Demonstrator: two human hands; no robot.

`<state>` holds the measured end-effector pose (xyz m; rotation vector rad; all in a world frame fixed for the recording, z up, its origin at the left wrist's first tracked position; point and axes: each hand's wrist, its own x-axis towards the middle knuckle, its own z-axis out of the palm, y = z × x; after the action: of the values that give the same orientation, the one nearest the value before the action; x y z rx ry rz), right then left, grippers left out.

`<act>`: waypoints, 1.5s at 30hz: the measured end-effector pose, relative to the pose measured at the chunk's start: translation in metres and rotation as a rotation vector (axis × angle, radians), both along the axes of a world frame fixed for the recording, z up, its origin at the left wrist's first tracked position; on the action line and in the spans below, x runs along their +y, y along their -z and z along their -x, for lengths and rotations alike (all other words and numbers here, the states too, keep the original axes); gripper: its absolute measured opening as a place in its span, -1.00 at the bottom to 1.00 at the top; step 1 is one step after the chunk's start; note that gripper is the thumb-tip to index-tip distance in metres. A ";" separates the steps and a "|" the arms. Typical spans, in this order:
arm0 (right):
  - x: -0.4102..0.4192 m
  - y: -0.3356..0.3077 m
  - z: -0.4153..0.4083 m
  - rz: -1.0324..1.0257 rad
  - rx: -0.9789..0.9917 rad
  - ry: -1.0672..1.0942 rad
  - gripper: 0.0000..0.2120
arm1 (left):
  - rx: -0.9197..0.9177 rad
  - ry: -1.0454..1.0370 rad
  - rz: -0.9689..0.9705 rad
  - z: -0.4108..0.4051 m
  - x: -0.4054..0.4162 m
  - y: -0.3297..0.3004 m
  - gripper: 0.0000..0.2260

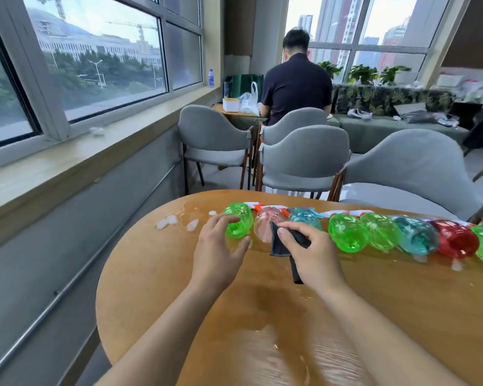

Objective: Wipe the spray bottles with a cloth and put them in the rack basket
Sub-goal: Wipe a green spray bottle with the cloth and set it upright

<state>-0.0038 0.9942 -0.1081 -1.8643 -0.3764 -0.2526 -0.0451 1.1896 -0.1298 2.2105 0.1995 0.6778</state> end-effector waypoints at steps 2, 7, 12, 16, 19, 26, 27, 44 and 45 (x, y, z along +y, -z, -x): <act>0.008 0.009 -0.012 0.009 0.006 -0.009 -0.88 | 0.011 -0.016 -0.035 -0.016 0.008 0.006 -0.50; 0.020 0.028 -0.031 0.000 0.028 -0.038 -0.89 | 0.076 -0.001 -0.092 -0.050 0.017 0.021 -0.31; 0.024 0.034 -0.041 0.004 0.009 -0.039 -0.88 | 0.147 -0.002 -0.121 -0.079 0.021 0.036 -0.20; 0.022 0.035 -0.043 0.004 0.005 -0.052 -0.87 | 0.102 -0.013 -0.095 -0.092 0.026 0.046 -0.19; 0.020 0.032 -0.040 -0.017 0.024 -0.060 -0.87 | 0.076 -0.042 -0.069 -0.095 0.029 0.047 -0.21; 0.006 0.006 -0.015 -0.060 0.025 -0.037 -0.88 | -0.084 -0.116 0.191 -0.064 0.036 0.010 -0.31; 0.003 0.000 -0.008 -0.068 0.019 -0.039 -0.88 | -0.122 -0.105 0.294 -0.055 0.033 0.000 -0.35; -0.091 -0.047 0.152 -0.110 -0.451 0.071 -0.83 | -0.113 0.708 1.237 0.108 -0.122 -0.058 -0.23; -0.098 -0.046 0.152 -0.097 -0.463 0.080 -0.83 | -0.093 0.740 1.206 0.107 -0.123 -0.056 -0.26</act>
<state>-0.1560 0.8960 -0.0622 -1.7169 -0.5927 -0.7503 -0.1523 1.0666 -0.0739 0.9531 -0.2200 0.1275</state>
